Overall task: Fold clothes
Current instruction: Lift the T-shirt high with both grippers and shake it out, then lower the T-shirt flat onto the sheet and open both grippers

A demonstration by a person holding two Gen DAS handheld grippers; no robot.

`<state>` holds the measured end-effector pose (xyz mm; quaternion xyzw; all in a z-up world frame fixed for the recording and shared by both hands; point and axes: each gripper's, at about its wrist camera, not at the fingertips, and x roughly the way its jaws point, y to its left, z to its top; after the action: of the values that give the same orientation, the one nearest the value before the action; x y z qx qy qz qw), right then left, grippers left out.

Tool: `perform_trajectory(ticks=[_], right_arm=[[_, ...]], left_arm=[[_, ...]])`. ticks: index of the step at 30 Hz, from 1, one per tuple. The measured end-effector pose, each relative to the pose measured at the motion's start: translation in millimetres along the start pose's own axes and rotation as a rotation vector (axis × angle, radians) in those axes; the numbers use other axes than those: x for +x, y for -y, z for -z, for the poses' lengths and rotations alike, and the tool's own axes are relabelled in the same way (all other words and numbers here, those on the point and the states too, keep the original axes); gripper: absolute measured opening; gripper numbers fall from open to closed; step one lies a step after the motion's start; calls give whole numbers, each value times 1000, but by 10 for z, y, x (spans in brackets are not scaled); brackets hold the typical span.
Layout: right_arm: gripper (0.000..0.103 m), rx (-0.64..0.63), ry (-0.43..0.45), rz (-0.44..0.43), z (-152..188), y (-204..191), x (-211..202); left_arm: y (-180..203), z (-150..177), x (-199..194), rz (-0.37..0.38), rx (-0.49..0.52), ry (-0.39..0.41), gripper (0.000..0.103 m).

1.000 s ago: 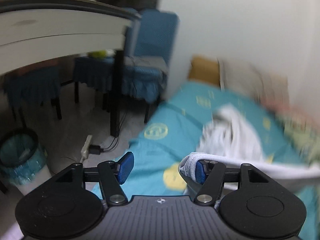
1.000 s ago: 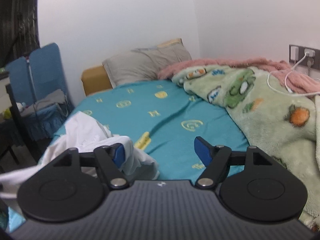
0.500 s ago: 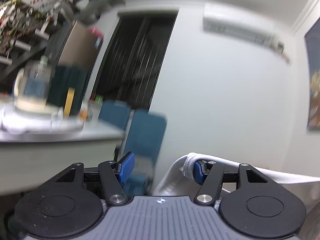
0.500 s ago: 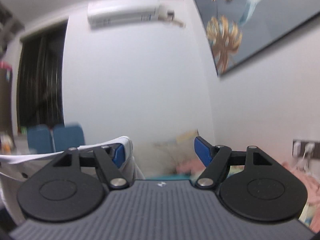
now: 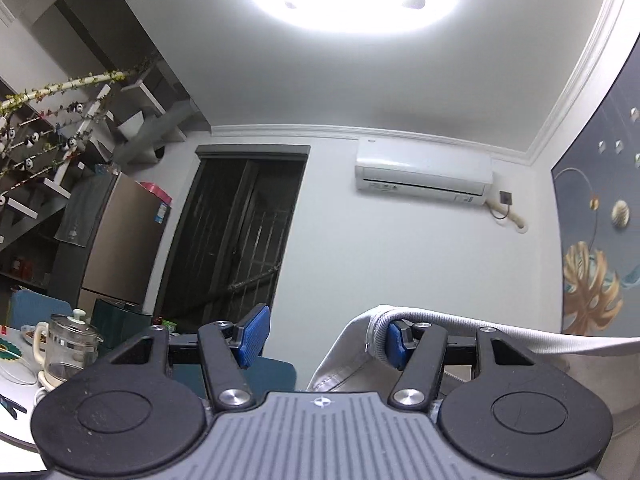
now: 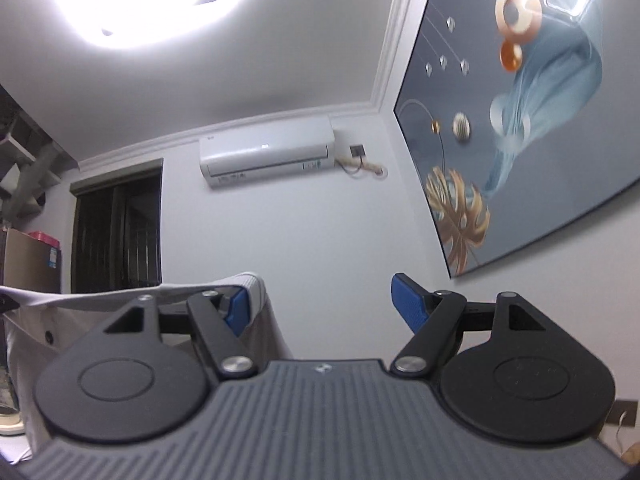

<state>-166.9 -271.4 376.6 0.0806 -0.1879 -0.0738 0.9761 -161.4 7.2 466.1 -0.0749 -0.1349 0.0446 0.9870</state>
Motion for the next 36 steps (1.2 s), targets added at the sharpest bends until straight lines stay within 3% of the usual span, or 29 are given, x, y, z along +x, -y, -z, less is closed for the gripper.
perform_trajectory(ticks=[2, 5, 11, 16, 19, 23, 27, 31, 34, 36], right_arm=[[75, -3, -37, -11, -68, 17, 38], [75, -25, -107, -12, 81, 20, 223], [75, -44, -302, -12, 979, 14, 930], [75, -30, -446, -11, 2014, 12, 1868], [74, -47, -504, 7, 2729, 13, 2495], [74, -71, -566, 42, 3758, 108, 3289], [74, -94, -624, 82, 4819, 257, 4056], [73, -109, -724, 102, 5831, 415, 4661], [72, -80, -821, 73, 6185, 461, 4773], [72, -60, -886, 53, 6422, 491, 4847]], left_arm=[[37, -44, 20, 23, -17, -49, 61], [-36, 182, 345, 30, -18, -123, 61], [-205, 1257, 1316, 8, -33, -313, 61], [-226, 2412, 2428, -37, 0, -438, 57], [-114, 3104, 3067, -65, 63, -456, 57], [76, 4058, 3988, -65, 93, -494, 58], [251, 5247, 4860, -40, 127, -548, 58], [326, 6580, 5617, -25, 122, -699, 59], [342, 7447, 6002, -23, 127, -825, 60], [283, 7896, 6193, -14, 128, -930, 69]])
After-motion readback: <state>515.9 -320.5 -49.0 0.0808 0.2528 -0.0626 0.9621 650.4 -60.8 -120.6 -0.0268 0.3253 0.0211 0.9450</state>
